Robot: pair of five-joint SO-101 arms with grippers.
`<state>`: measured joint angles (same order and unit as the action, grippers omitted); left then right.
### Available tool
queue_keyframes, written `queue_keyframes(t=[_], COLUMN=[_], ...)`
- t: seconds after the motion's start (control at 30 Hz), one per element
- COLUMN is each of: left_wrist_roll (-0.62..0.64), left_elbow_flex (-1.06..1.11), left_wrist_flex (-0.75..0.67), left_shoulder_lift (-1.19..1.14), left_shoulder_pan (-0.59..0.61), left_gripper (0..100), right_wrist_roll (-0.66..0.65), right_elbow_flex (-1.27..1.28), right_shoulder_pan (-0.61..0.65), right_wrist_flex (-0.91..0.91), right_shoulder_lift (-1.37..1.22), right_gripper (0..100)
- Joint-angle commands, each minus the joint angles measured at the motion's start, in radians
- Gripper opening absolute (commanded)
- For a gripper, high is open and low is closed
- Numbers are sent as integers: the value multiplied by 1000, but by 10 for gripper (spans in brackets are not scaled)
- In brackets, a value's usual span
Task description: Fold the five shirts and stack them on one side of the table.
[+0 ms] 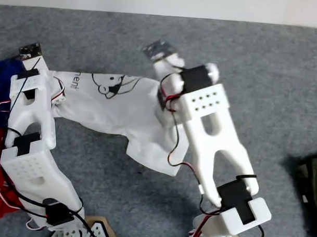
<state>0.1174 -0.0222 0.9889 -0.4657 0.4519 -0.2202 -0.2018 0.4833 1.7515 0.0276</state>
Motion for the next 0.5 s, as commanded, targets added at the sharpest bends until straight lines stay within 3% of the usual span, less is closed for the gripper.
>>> queue_keyframes(t=[0.0, 0.47], left_wrist_roll=[-12, -11], left_elbow_flex=[-1, -7], left_wrist_flex=[-26, -26], left_shoulder_lift=[56, 56], left_shoulder_pan=[36, 33], left_gripper=[6, 6], right_wrist_roll=[31, 44], right_elbow_flex=[44, 355], right_shoulder_pan=[27, -8], right_wrist_flex=[13, -76], right_shoulder_lift=[45, 154], right_gripper=[7, 7])
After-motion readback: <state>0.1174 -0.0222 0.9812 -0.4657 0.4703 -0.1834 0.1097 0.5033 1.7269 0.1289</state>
